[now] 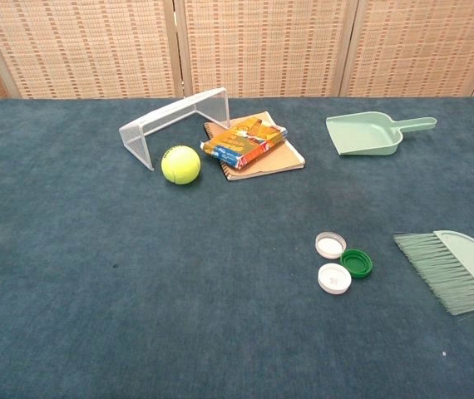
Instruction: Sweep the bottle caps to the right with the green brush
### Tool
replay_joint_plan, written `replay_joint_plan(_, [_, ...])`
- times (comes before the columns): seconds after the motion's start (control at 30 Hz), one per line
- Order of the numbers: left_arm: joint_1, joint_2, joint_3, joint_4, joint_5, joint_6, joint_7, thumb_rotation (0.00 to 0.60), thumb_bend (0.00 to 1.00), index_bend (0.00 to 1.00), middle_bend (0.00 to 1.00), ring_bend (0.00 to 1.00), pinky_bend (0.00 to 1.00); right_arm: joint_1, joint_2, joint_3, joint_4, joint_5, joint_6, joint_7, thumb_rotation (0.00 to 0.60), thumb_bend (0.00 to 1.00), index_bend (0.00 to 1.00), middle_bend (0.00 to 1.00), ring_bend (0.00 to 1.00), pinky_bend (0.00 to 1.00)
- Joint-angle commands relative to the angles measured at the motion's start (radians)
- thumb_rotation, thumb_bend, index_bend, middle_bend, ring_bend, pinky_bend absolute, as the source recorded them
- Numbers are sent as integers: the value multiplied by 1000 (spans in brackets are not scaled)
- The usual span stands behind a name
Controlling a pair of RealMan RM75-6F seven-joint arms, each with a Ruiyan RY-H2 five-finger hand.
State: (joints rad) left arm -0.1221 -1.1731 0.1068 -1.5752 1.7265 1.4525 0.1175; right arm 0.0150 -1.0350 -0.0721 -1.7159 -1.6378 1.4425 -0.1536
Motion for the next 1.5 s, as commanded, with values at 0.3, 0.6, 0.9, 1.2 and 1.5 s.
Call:
replay_joint_plan(0.3, [-6, -3, 0, 9, 4, -5, -13, 600, 457, 0, 0, 0, 73, 9, -26, 5, 17, -14, -3, -23, 600, 228, 0, 0, 0, 0])
replay_joint_plan(0.6, [-12, -2, -15, 31, 8, 18, -63, 600, 457, 0, 0, 0, 73, 88, -120, 69, 59, 27, -97, -266, 600, 229, 0, 0, 0, 0])
replay_joint_plan(0.9, [-35, -10, -42, 36, -27, -13, -62, 600, 458, 0, 0, 0, 72, 180, -253, 136, 153, 109, -193, -447, 600, 228, 163, 129, 0, 0])
replay_joint_plan(1.2, [-55, -20, -64, 44, -100, -74, -50, 600, 458, 0, 0, 0, 72, 225, -337, 143, 290, 186, -265, -451, 600, 229, 276, 215, 0, 0])
replay_joint_plan(1.5, [-62, -22, -67, 54, -119, -92, -53, 600, 458, 0, 0, 0, 72, 249, -376, 124, 381, 217, -320, -459, 600, 228, 285, 222, 0, 0])
